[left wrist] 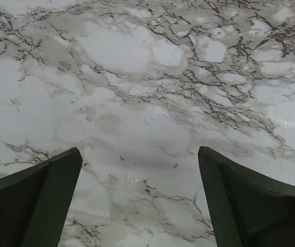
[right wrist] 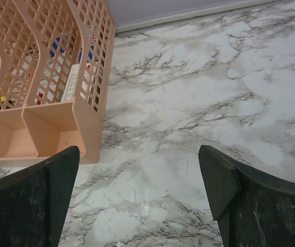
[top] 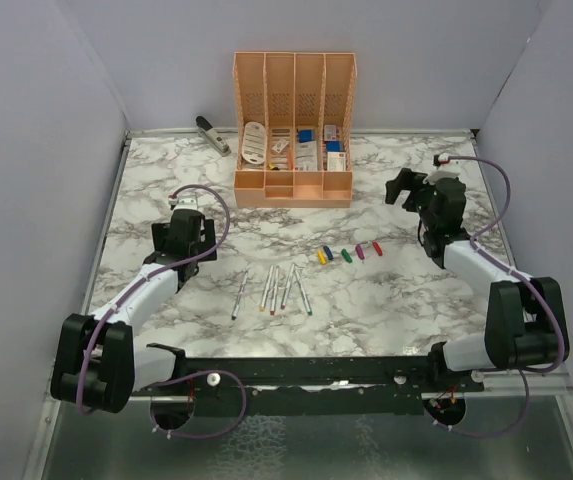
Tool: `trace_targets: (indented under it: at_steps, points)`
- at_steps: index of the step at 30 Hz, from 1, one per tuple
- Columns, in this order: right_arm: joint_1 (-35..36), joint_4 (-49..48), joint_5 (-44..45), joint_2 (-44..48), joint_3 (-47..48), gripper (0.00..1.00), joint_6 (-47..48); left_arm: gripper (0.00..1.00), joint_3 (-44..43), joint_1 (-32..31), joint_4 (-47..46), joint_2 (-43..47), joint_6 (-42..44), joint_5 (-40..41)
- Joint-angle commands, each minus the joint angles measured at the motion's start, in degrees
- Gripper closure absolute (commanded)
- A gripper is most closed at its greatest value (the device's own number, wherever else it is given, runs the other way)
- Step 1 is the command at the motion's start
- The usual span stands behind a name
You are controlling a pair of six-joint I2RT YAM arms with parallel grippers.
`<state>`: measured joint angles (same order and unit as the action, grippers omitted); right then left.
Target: Insert the pens into the pen caps
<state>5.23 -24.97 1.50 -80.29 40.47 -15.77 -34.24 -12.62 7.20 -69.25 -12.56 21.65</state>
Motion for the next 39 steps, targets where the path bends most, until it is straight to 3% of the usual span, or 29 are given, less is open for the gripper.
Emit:
trace_targets:
  at_steps: [1,18,23,28,34,39]
  points:
    - [-0.09,0.57,1.49,1.75,-0.79,0.0,-0.14,0.01,-0.8,-0.47,0.33,1.3,-1.21,0.88]
    - [-0.05,3.27,3.75,0.17,0.99,0.0,-3.09,0.01,-1.14,-0.56,-0.01,1.6,-2.06,-0.16]
    - [-0.07,5.32,3.18,-1.33,2.44,0.0,-2.8,0.01,-4.76,-0.56,1.21,-0.88,0.31,-9.63]
    - [-0.05,7.91,4.08,-2.88,4.33,0.06,-1.86,0.01,-10.44,-0.73,4.88,-6.59,0.62,-18.93]
    - [-0.05,10.13,2.97,-3.83,5.54,0.13,-1.65,0.01,-19.75,-1.55,15.85,-13.98,0.01,-23.17]
    - [-0.05,11.66,1.96,-3.03,5.2,0.2,-1.76,0.01,-22.72,-3.26,23.74,-14.63,-3.29,-29.78]
